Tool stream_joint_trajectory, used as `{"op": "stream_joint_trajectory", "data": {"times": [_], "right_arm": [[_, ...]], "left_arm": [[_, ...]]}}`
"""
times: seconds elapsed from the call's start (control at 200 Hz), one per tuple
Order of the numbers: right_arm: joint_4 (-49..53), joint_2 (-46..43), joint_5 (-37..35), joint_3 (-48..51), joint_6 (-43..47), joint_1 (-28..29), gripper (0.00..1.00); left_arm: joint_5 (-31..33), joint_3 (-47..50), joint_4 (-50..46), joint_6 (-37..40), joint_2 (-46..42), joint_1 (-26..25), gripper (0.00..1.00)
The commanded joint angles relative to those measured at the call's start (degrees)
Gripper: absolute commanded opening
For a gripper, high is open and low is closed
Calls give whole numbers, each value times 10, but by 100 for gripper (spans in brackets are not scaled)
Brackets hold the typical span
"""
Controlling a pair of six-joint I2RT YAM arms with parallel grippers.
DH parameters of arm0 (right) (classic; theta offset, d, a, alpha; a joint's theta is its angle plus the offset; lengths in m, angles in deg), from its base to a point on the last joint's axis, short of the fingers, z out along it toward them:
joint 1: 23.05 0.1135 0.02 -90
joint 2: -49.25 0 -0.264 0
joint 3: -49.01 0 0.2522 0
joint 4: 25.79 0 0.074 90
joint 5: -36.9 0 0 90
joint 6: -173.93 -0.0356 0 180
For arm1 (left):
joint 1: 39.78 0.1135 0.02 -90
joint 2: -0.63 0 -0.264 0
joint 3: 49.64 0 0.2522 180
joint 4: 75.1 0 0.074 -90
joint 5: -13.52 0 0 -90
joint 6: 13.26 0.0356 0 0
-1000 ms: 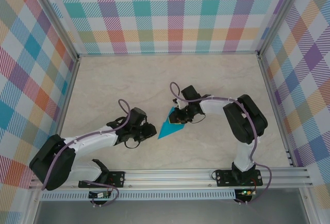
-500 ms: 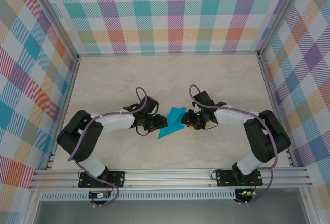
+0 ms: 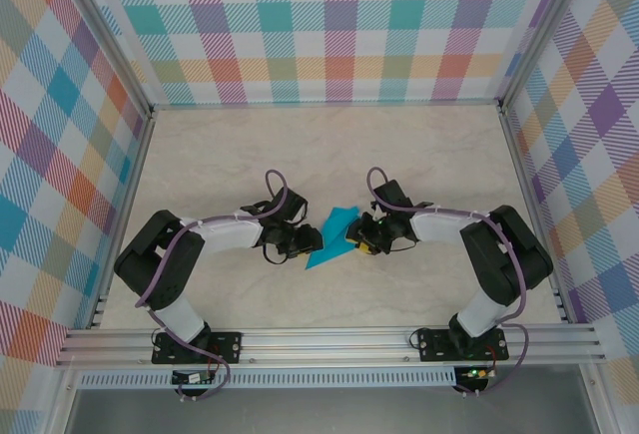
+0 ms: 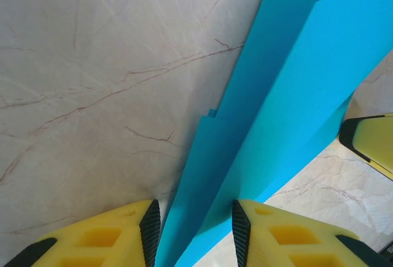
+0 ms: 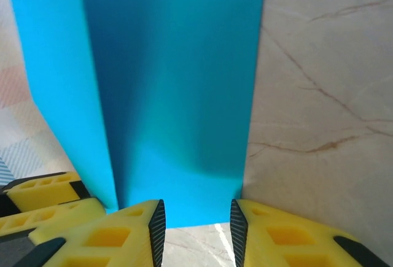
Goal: Fold a paper plane with a square sheet of paper (pick it up from the middle)
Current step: Turn over the paper at the center of the table.
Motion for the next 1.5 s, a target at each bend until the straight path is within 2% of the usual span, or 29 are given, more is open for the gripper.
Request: {"op": "stream_joint_trajectory", "data": {"times": [0.0,0.535,1.14,1.495], "right_arm": [[0,6,1,6,-18,0,35],[11,-20,-30,16,-23,0,37],[-81,17,33,2,-34,2,35],[-97,25,24,-14,-4,0,41]], "left_arm": [[-19,-8,-6,-1,20,-4,37],[-22,-14,-3,-9,34,-17,34],[-38,-22,5,-12,50,-26,32],[-40,-20,13,-20,42,-26,32]]}}
